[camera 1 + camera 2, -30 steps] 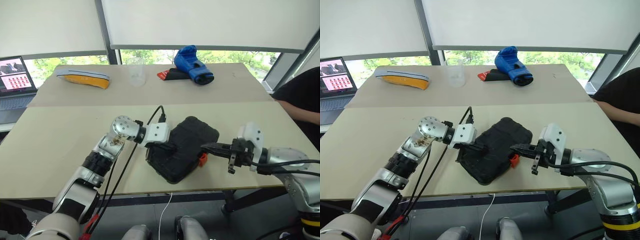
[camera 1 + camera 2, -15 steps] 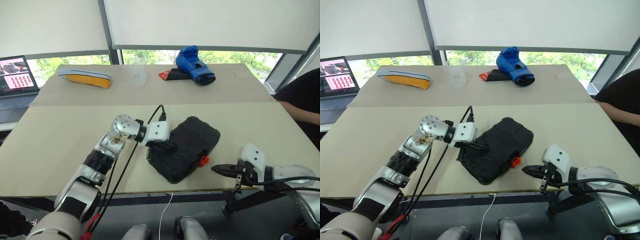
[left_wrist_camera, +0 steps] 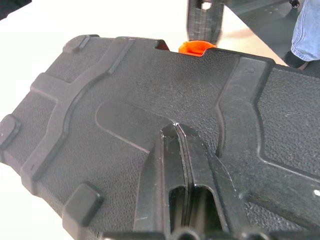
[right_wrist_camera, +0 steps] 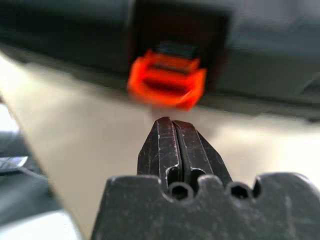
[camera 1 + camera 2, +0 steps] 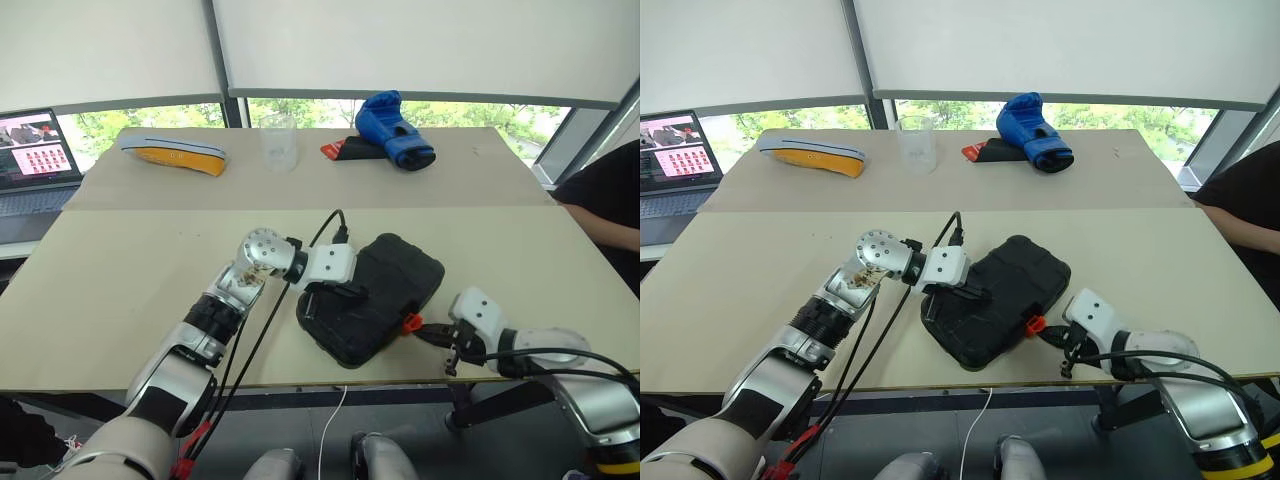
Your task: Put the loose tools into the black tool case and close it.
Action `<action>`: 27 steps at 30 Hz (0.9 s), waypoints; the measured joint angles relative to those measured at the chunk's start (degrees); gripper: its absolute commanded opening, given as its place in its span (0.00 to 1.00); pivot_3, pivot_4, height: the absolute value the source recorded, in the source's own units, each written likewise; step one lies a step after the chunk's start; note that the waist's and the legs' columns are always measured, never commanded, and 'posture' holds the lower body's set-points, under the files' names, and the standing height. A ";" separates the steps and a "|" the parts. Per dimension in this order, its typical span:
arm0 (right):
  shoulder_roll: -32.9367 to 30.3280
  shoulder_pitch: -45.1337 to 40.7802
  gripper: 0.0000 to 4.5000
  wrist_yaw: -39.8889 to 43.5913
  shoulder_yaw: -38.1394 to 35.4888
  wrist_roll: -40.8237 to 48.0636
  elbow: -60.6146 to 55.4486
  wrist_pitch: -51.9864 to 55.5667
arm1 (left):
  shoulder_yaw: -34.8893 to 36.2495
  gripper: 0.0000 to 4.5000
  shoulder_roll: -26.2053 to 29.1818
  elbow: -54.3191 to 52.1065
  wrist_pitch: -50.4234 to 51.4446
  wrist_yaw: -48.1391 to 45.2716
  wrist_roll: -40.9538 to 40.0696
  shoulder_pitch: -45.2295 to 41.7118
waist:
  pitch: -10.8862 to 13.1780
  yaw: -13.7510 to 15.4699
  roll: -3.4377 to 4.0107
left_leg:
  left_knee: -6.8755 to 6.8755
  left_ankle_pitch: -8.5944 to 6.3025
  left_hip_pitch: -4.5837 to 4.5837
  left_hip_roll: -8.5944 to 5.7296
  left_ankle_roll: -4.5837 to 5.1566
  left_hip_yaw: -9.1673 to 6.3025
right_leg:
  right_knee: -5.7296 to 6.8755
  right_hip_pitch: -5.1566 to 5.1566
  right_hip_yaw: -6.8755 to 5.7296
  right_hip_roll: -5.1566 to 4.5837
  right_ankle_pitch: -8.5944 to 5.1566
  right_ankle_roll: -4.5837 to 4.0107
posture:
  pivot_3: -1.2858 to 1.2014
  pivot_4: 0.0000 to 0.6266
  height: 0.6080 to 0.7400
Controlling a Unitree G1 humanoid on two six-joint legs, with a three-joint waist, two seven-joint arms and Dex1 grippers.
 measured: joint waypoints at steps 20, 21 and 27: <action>3.08 -5.28 0.00 -1.44 -7.45 13.56 -6.59 11.28 | 0.55 0.00 0.08 1.36 -2.29 0.87 0.98 0.19 | -0.15 -0.11 0.09 | -0.10 -0.07 0.02 -0.04 0.12 -0.04 | -0.17 0.02 -0.04 0.02 0.01 0.01 | 0.52 0.24 0.93; 2.47 -4.60 0.06 -0.93 -9.14 14.11 -6.58 11.28 | 1.39 0.06 0.77 1.30 -1.59 1.17 0.74 0.46 | -0.15 -0.30 0.09 | -0.10 -0.06 0.02 -0.02 0.12 -0.04 | -0.16 0.01 -0.04 0.03 0.01 0.01 | 0.52 0.24 0.93; -4.19 2.97 0.47 6.42 -17.77 15.85 -4.10 8.89 | 9.36 0.46 10.04 -4.35 14.42 -1.61 -7.69 5.37 | -0.10 -1.73 0.17 | -0.22 -0.06 0.03 0.12 0.11 -0.02 | -0.09 -0.06 -0.02 0.14 -0.20 0.33 | 0.52 0.24 0.93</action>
